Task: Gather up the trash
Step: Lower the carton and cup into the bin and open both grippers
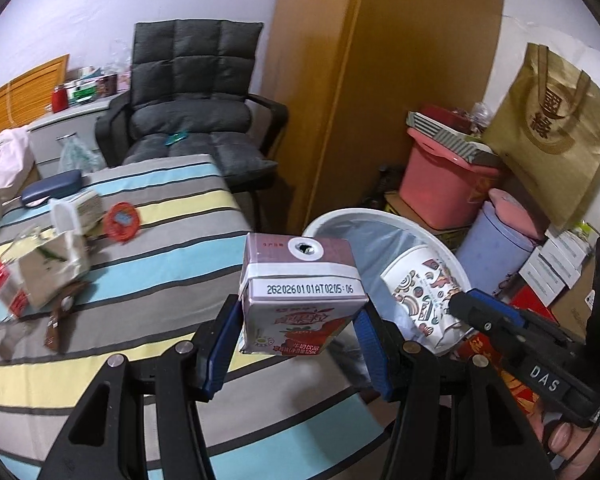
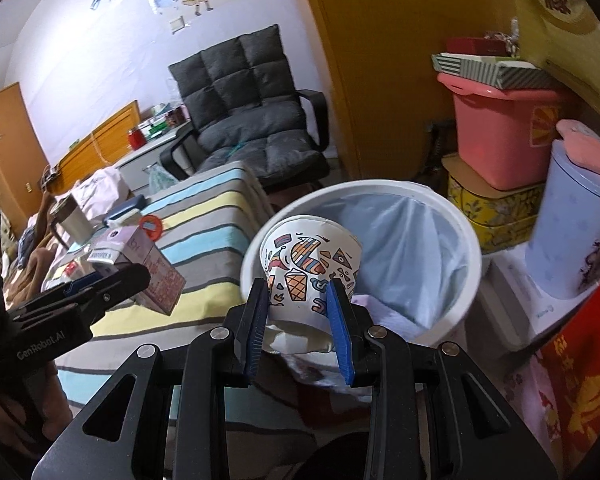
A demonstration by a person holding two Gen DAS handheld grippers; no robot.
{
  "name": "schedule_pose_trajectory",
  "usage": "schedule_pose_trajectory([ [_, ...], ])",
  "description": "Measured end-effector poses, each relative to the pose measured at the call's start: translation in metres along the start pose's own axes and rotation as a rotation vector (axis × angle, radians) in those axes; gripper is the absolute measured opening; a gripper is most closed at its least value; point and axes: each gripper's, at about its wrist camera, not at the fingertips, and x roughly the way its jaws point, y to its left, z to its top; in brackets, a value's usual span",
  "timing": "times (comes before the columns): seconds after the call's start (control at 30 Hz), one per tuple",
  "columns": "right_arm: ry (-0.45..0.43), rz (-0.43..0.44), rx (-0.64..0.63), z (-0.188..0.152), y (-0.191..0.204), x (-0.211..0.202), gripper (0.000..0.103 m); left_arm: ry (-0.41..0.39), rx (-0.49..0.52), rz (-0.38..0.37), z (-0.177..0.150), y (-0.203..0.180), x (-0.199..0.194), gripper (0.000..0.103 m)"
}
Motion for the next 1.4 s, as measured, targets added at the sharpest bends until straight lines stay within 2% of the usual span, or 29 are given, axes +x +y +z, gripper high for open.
schedule_pose_trajectory([
  [0.53, 0.034, -0.067, 0.03, -0.001, -0.029, 0.007, 0.033, 0.058, 0.058, -0.116, 0.007, -0.038, 0.049, 0.059],
  [0.87, 0.058, -0.077, 0.039, -0.001, -0.037, 0.014, 0.033, 0.097, 0.067, -0.141, 0.004, -0.043, 0.071, 0.059],
  [1.0, 0.074, -0.083, 0.045, 0.0, -0.039, 0.018, 0.033, 0.09, 0.076, -0.147, 0.005, -0.045, 0.074, 0.059],
  [1.4, 0.044, -0.076, 0.056, 0.002, -0.04, 0.012, 0.033, 0.063, 0.063, -0.144, 0.007, -0.043, 0.067, 0.064],
])
